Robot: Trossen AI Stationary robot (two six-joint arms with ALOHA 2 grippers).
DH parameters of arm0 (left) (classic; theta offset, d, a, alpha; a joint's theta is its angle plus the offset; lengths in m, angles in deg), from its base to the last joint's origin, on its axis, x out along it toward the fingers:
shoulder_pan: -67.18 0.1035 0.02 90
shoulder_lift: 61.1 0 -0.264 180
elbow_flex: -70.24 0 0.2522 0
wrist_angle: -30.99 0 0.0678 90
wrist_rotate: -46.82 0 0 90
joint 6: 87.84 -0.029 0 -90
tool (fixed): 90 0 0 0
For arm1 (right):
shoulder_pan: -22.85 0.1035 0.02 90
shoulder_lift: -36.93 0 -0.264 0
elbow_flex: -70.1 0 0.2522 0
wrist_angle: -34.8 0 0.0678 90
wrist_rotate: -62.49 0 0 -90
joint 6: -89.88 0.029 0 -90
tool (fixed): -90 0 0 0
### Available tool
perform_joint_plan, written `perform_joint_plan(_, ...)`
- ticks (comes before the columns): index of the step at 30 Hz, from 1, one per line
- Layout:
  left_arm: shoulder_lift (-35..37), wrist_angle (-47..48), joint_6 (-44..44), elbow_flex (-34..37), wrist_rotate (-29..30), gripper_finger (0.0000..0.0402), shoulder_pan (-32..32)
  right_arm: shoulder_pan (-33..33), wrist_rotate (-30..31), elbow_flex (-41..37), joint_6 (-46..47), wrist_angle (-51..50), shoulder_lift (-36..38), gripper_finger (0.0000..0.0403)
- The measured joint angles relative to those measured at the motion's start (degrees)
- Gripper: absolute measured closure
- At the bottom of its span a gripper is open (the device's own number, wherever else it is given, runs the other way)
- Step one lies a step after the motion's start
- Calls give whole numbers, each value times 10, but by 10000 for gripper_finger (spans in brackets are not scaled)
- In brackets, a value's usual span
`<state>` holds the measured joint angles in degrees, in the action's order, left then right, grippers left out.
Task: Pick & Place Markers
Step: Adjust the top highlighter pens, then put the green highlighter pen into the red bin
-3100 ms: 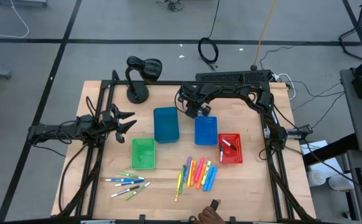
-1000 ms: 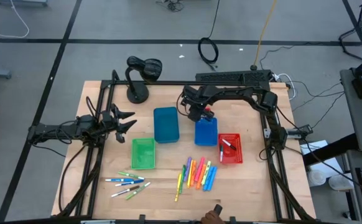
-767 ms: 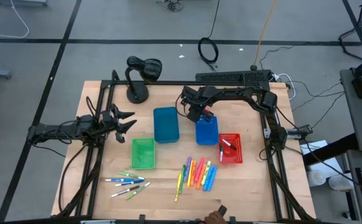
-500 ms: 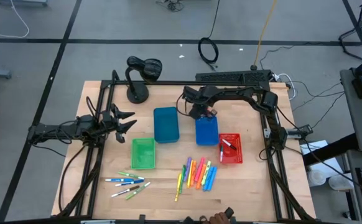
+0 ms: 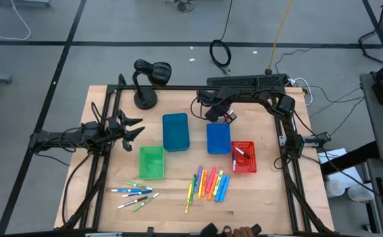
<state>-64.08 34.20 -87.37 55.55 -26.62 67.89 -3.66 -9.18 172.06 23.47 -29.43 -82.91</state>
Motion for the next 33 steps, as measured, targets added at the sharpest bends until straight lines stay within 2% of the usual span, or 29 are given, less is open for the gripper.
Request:
perform_joint_plan(4,0,0,0,0,0,217,0,-6,-2,0,19,-7,3,403)
perform_joint_plan(10,0,0,0,0,0,217,0,-10,-2,0,42,34,18,403)
perform_joint_plan(17,0,0,0,0,0,217,0,-8,-5,0,55,82,83,403)
perform_joint_plan(19,0,0,0,0,0,217,0,-9,-3,0,96,136,110,403)
perform_joint_plan(23,0,0,0,0,0,217,0,-23,12,0,258,238,157,403)
perform_joint_plan(26,0,0,0,0,0,217,0,-39,-14,1,293,269,187,402)
perform_joint_plan(30,0,0,0,0,0,217,0,-64,-115,1,267,271,208,365)
perform_joint_plan(33,0,0,0,0,0,217,0,-73,-124,-3,266,272,209,302)
